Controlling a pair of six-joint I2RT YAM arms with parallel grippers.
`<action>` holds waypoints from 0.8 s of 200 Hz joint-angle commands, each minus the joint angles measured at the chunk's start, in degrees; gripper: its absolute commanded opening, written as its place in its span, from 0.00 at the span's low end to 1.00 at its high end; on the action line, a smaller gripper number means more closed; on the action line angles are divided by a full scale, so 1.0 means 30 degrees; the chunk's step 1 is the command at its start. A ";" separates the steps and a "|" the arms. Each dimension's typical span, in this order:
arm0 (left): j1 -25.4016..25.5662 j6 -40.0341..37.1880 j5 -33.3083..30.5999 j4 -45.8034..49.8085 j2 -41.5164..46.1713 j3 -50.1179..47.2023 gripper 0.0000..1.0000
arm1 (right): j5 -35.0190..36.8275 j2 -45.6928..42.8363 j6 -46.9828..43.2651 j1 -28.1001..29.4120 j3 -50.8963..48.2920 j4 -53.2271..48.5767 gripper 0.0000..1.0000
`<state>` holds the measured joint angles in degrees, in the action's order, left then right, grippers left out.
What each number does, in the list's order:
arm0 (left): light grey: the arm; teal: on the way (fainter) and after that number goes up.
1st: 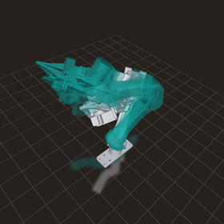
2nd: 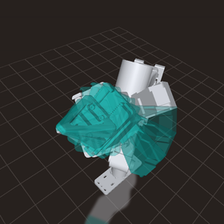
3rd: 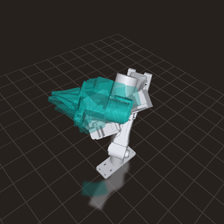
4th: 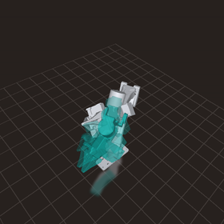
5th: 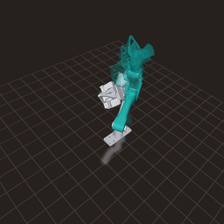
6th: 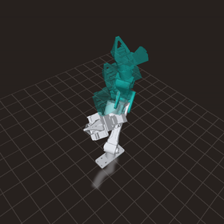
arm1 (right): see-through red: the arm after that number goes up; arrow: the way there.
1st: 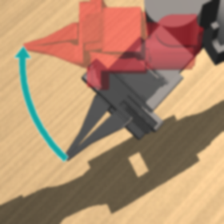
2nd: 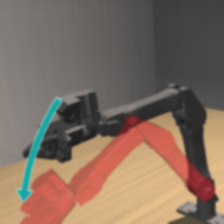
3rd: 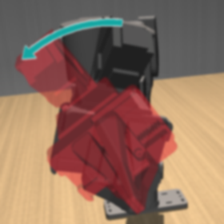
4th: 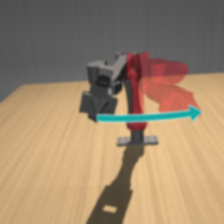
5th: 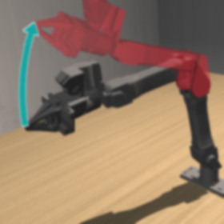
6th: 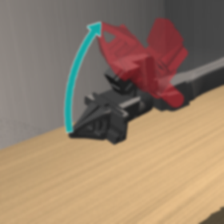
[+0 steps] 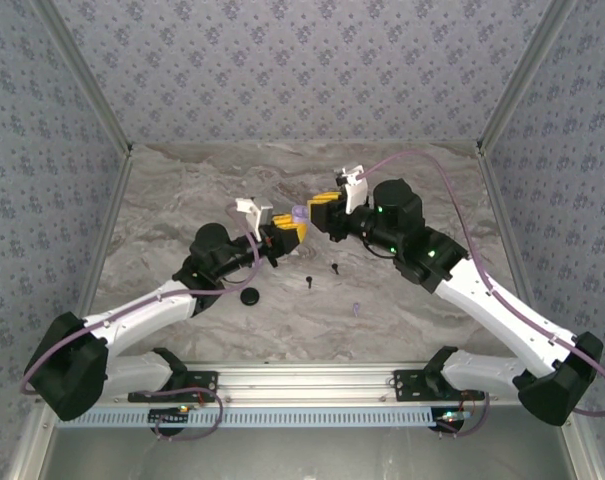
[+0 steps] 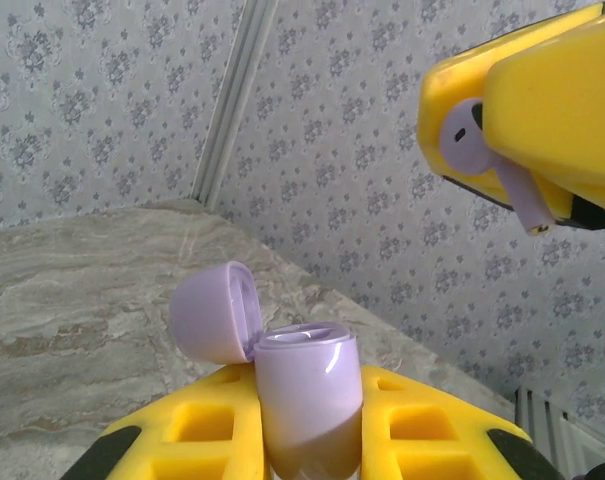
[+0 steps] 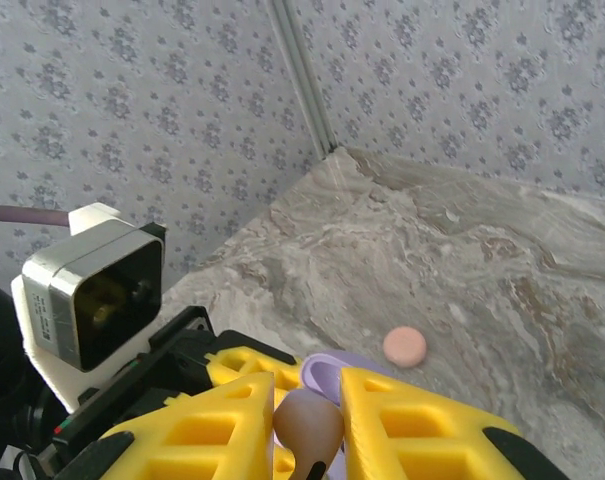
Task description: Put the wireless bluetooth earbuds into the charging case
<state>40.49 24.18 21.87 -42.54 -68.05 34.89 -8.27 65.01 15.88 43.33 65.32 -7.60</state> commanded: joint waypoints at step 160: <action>0.0947 0.1460 -0.0126 -0.2318 -0.0490 0.0994 0.00 | 0.1871 0.1415 -0.1192 0.0914 -0.0006 0.0739 0.24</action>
<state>42.87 27.79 21.45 -46.52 -69.19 35.20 -3.84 68.82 13.47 45.76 65.32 -4.69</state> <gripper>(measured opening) 0.206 0.242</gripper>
